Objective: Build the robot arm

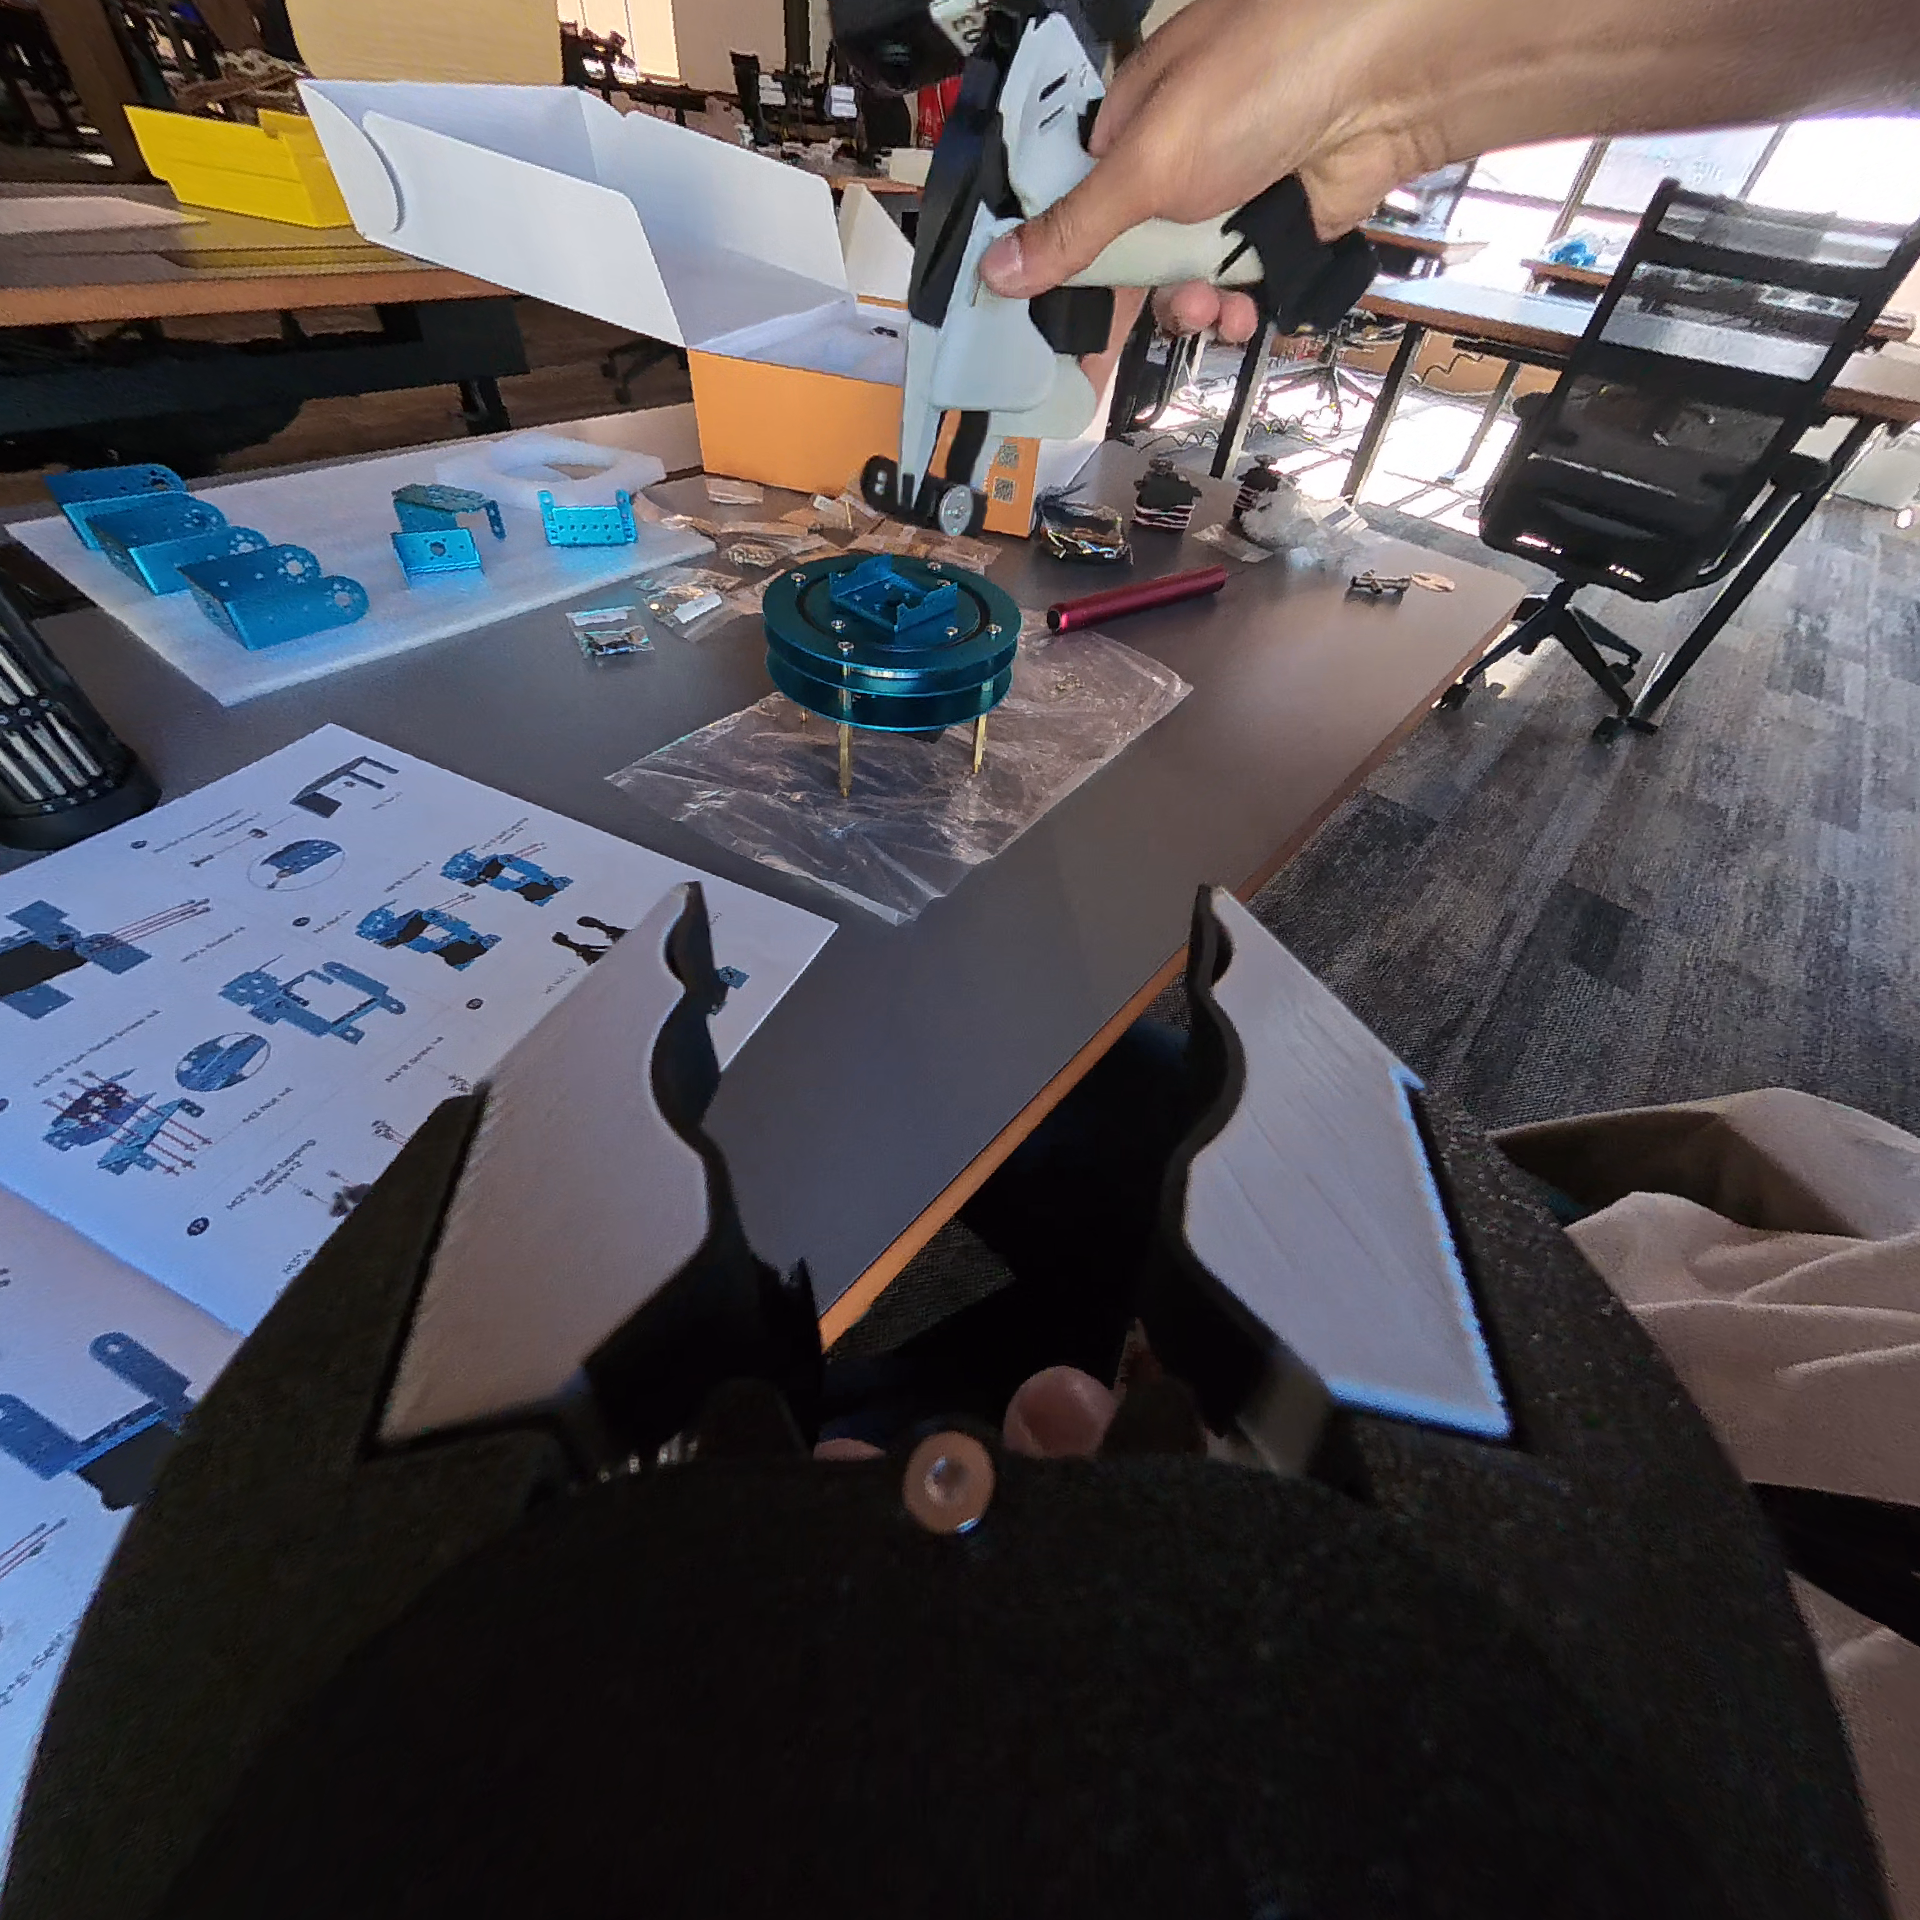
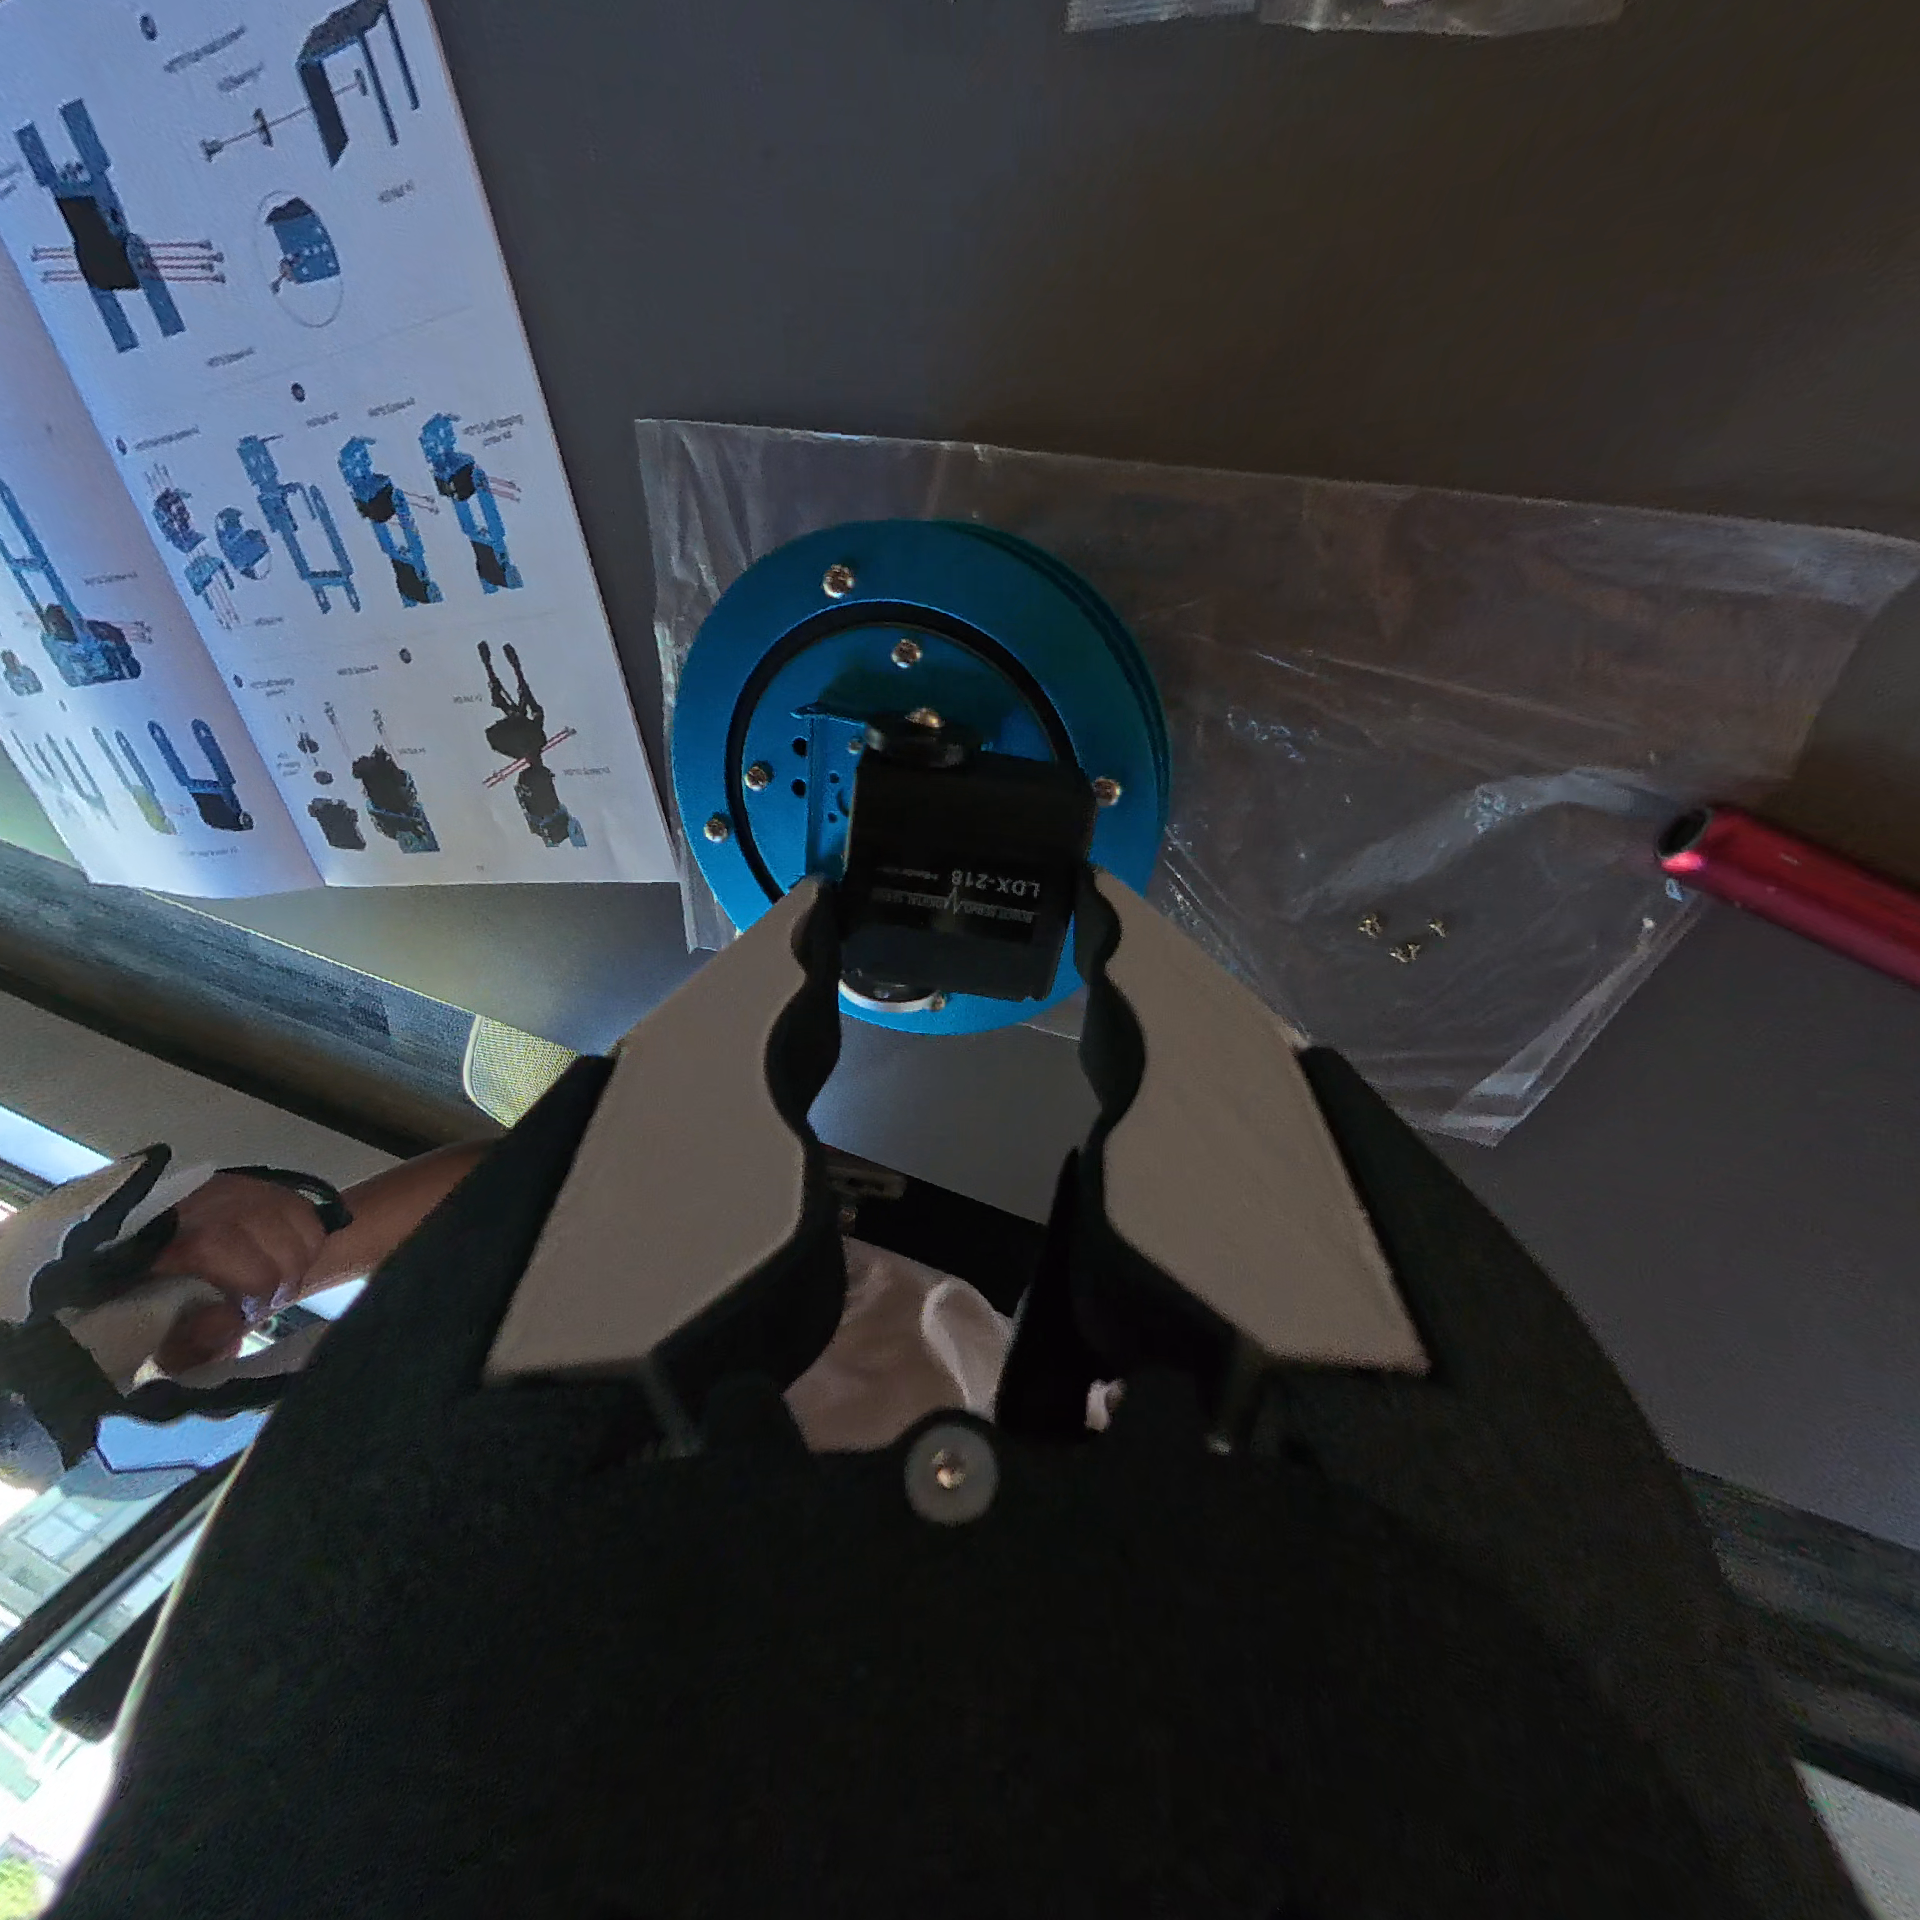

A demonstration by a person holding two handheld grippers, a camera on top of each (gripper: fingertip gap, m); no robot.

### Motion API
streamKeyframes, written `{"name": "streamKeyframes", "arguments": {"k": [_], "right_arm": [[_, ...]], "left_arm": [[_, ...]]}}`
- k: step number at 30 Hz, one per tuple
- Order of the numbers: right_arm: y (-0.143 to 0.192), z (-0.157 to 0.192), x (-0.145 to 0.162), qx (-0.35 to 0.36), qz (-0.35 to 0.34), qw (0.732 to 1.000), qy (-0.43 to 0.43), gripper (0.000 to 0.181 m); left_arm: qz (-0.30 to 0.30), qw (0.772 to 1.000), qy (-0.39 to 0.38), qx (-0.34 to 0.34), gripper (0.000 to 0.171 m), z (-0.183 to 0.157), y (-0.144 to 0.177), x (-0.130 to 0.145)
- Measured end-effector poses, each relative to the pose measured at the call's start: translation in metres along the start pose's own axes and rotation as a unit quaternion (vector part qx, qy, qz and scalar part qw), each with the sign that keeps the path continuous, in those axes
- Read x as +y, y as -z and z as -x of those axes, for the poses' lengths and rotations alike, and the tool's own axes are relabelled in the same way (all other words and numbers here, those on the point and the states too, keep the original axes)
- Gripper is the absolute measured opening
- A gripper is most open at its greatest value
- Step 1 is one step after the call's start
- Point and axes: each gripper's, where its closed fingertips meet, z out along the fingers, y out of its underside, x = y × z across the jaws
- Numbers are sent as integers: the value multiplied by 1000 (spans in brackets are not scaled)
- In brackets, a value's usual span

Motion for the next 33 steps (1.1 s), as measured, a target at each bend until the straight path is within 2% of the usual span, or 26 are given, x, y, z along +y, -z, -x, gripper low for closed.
{"name": "streamKeyframes", "arguments": {"k": [10, 33], "right_arm": [[3, 6, -1, 15, 2, 1000, -8, 43], [-18, 17, 3, 71, 29, 997, -25, 44]], "left_arm": [[-2, 1000, 8, 25, 91, -5, -13, 9], [13, 1000, -7, 22, 91, 2, -22, 19]]}}
